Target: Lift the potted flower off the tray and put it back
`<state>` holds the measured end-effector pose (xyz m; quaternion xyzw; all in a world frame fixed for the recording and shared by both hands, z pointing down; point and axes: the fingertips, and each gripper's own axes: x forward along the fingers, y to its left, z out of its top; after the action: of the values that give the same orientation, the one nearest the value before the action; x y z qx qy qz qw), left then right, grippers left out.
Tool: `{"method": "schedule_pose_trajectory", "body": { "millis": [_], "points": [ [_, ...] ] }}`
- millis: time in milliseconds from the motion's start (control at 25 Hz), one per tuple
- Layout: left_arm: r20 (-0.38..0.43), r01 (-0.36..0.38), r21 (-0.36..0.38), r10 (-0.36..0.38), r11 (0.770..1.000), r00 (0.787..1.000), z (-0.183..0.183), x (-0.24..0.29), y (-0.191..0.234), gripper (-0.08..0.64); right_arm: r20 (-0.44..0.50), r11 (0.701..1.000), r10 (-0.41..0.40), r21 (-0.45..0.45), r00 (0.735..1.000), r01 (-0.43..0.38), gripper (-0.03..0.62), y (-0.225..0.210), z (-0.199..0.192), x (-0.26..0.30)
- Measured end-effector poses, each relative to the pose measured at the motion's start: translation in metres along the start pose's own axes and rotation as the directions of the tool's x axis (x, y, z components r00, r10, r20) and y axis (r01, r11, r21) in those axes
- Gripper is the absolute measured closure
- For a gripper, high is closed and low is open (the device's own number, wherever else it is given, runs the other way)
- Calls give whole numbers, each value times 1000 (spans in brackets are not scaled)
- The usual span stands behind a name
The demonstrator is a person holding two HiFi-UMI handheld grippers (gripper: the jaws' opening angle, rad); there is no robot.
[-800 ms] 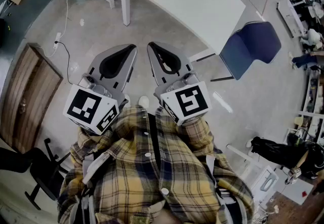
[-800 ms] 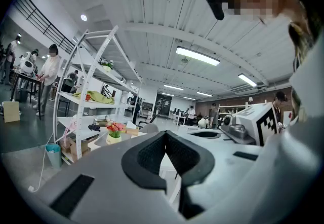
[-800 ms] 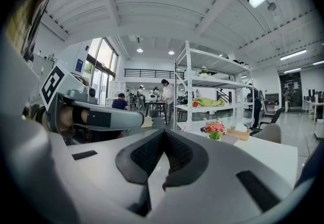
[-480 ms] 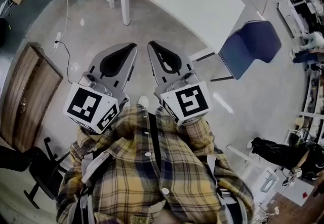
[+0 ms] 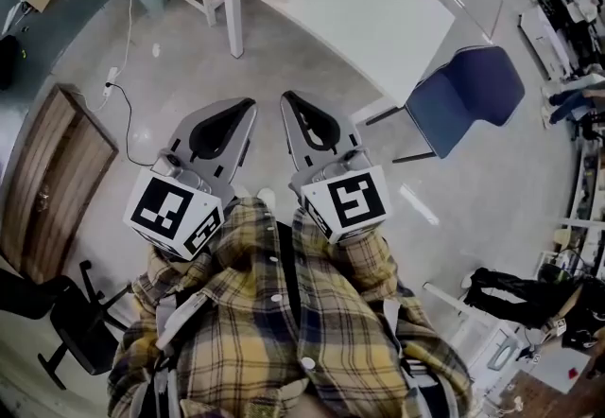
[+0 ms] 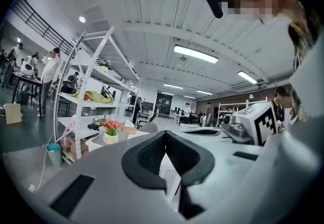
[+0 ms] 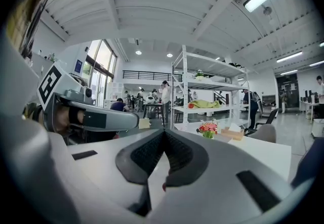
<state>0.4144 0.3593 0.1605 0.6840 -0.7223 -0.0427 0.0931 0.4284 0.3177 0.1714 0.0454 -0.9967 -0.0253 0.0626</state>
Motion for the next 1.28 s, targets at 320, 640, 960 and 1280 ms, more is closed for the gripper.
{"method": "schedule_pose_trajectory", "body": {
  "millis": [320,640,960,1280],
  "points": [
    [-16,-37,-25,37,999,999,-13,-8,0,551,3,1000,-10,5,1000,10,594,-5,-5,-10],
    [-16,-110,-70,109,991,994,-17,-15,71,551,-31,1000,-16,-2,999,16,595,-12,-12,44],
    [-16,-67,-61,66,996,998,7,12,162,551,-47,999,-51,2,998,51,594,-23,-2,139],
    [-18,-16,-46,16,999,1000,30,27,264,551,-37,994,-110,-11,993,110,595,-31,16,241]
  ]
}}
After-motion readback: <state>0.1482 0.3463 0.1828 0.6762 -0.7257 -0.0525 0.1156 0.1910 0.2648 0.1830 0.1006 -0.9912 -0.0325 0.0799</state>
